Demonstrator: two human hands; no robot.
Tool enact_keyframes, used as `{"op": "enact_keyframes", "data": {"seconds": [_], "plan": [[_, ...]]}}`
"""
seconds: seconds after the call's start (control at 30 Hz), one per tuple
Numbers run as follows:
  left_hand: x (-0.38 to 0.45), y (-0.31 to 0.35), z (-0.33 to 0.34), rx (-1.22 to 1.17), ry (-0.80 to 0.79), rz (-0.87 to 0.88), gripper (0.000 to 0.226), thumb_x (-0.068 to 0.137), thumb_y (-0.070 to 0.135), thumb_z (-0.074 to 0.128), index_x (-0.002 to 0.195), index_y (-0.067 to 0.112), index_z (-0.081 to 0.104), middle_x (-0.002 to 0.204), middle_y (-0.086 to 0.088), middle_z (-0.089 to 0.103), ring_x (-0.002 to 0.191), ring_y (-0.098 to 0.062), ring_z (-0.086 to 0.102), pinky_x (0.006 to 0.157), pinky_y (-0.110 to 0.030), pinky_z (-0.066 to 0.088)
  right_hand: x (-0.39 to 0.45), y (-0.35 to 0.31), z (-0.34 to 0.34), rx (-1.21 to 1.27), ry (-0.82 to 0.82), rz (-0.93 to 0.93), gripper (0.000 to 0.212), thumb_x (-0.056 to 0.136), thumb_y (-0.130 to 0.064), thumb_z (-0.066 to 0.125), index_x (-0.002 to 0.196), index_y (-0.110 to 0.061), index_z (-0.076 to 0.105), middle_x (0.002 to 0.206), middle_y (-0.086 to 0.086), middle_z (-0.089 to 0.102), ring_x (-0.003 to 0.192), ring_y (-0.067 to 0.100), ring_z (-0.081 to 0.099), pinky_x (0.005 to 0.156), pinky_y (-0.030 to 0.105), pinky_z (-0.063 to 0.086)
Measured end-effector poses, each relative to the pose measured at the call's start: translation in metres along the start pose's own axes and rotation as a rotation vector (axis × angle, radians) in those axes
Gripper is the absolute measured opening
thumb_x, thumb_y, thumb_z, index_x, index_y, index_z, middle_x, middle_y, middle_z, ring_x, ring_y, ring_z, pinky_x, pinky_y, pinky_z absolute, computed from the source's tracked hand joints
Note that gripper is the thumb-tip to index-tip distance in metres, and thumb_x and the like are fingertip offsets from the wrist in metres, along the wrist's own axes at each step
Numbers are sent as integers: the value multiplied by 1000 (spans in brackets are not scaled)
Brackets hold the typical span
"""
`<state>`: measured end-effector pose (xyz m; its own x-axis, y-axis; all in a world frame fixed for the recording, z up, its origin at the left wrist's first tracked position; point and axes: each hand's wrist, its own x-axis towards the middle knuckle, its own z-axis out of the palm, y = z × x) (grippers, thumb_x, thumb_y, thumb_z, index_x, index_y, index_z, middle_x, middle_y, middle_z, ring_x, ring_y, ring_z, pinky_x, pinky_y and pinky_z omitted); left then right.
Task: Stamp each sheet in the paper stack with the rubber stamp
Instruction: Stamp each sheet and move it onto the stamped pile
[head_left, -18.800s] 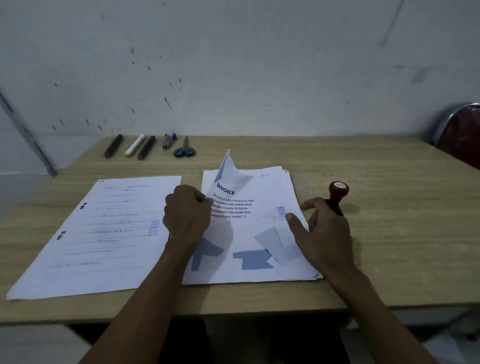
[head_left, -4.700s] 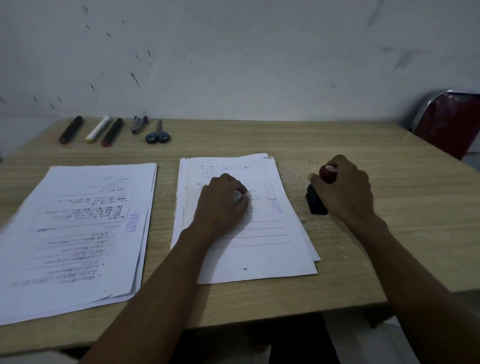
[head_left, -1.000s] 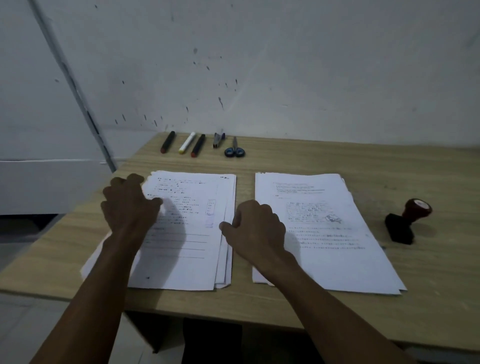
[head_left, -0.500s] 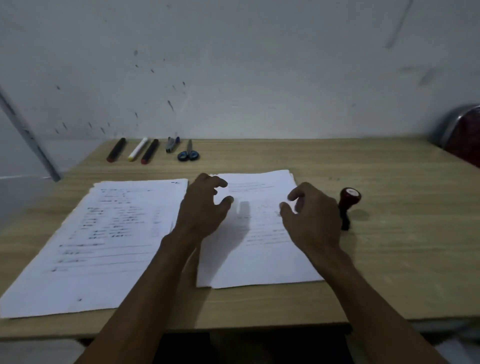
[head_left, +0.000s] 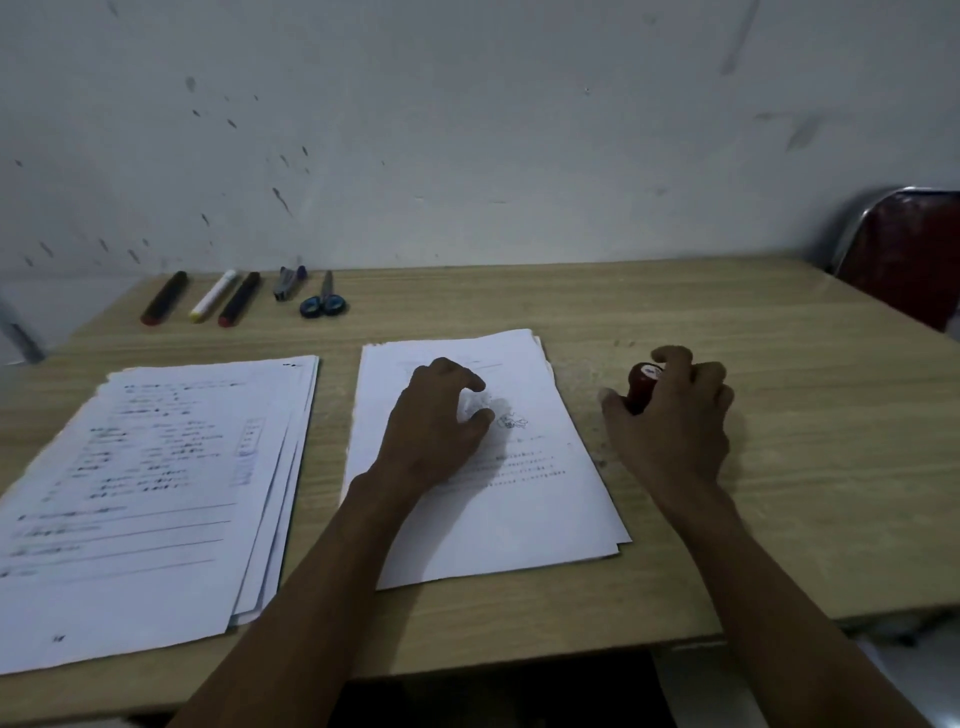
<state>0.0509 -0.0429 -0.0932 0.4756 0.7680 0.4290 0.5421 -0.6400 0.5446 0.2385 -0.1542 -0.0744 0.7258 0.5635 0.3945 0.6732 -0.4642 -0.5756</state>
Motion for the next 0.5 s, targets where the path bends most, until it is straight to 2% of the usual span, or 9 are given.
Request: {"op": "enact_keyframes", "data": {"seconds": [0.17, 0.3, 0.4, 0.5], "plan": [[-3, -5, 5, 37, -73, 4, 33, 77, 47, 59, 99, 24, 66, 106, 7, 65, 103, -19, 55, 89, -39, 45, -1, -1, 2, 55, -44, -7, 33, 92, -26, 61, 119, -15, 46, 114, 9, 60, 104, 33, 56, 73, 35, 38], [-7, -1, 6, 81, -76, -2, 34, 77, 45, 52, 95, 23, 69, 103, 6, 66, 100, -21, 56, 86, -38, 45, -3, -6, 2, 146, 0, -83, 34, 92, -26, 62, 121, -16, 47, 112, 8, 63, 100, 31, 61, 75, 36, 44], [-7, -1, 6, 89, -68, 22, 33, 78, 44, 52, 96, 22, 69, 104, 5, 66, 99, -21, 56, 85, -39, 46, -8, -16, -3, 304, -26, -210, 40, 91, -24, 65, 126, -20, 47, 109, 3, 65, 95, 21, 62, 78, 34, 50], [-10, -4, 10, 69, -36, 29, 23, 80, 38, 55, 90, 23, 69, 97, 6, 66, 93, -19, 57, 81, -39, 47, -17, -28, -2, 323, -100, -322, 31, 89, -24, 66, 116, -22, 51, 99, -3, 64, 88, 16, 62, 76, 38, 54]]}}
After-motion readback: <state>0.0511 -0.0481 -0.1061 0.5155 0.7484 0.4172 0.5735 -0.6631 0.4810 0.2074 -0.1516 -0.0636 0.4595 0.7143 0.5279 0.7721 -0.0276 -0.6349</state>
